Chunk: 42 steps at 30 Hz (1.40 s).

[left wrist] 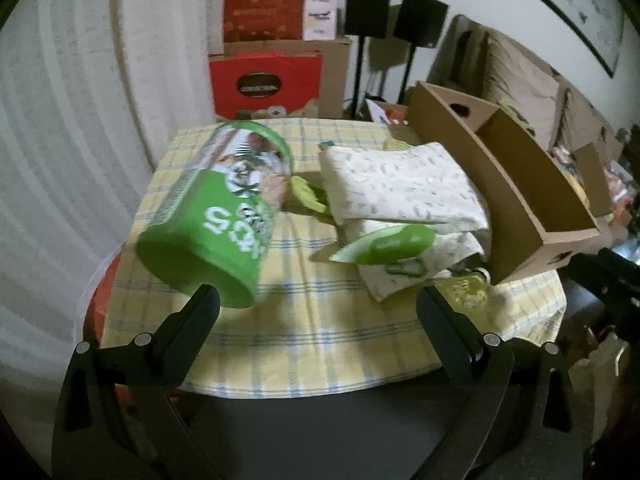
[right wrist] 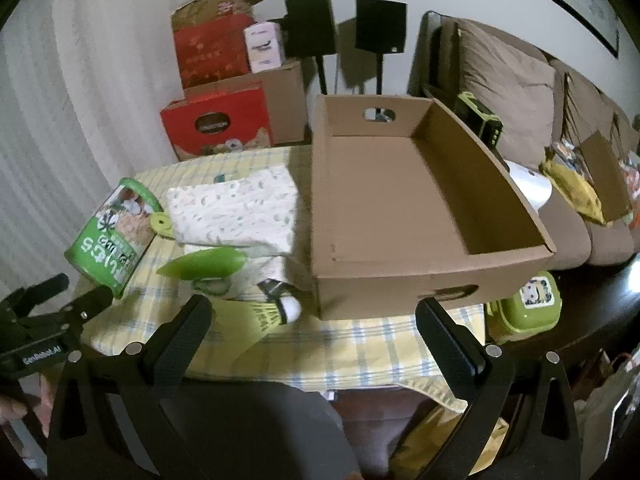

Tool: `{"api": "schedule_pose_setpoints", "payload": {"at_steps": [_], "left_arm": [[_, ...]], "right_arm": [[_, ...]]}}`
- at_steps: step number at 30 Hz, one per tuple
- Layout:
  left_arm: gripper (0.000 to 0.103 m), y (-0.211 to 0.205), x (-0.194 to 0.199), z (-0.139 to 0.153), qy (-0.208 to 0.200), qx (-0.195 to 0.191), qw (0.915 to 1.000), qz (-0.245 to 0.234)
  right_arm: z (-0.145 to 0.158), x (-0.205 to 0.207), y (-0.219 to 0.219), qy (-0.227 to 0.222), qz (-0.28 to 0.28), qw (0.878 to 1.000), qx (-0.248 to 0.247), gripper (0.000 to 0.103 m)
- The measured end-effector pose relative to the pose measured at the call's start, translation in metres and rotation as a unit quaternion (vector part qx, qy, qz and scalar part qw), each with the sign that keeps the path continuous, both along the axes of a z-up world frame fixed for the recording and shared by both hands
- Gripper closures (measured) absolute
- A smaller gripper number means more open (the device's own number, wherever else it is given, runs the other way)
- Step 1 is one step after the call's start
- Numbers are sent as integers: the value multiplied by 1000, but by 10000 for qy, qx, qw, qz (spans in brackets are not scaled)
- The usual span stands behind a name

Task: Organize objects
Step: 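Reach the left gripper to the yellow shuttlecock and grasp it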

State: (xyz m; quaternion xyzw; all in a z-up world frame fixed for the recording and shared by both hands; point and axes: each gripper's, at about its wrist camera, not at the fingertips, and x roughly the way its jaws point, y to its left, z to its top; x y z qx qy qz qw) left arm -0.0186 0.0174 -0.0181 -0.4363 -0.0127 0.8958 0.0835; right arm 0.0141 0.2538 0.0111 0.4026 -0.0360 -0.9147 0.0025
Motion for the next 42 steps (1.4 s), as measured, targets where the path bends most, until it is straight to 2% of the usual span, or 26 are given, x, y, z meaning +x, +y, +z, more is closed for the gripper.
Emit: {"api": "schedule_pose_setpoints", "payload": {"at_steps": [11, 15, 20, 27, 32, 38, 42], "left_arm": [[5, 62, -13, -2, -61, 166, 9939, -1093], [5, 89, -22, -3, -136, -14, 9888, -1486], [5, 114, -38, -13, -517, -115, 9810, -1866], [5, 129, -42, -28, -815, -184, 9720, -2197], [6, 140, -39, -38, -866, -438, 9634, -2500], [11, 151, -33, -48, -877, -686, 9562, -2707], [30, 156, -29, -55, -899, -822, 9536, -2753]], "right_arm": [[2, 11, 35, 17, -251, 9996, -152, 0], [1, 16, 43, 11, -311, 9994, -158, 0], [-4, 17, 53, -51, -389, 9989, -250, 0], [-10, 18, 65, -135, -431, 9982, -393, 0], [-15, 15, 68, -229, -443, 9976, -481, 0], [-20, 12, 69, -304, -467, 9974, -462, 0], [-24, 12, 68, -337, -426, 9975, -445, 0]]}}
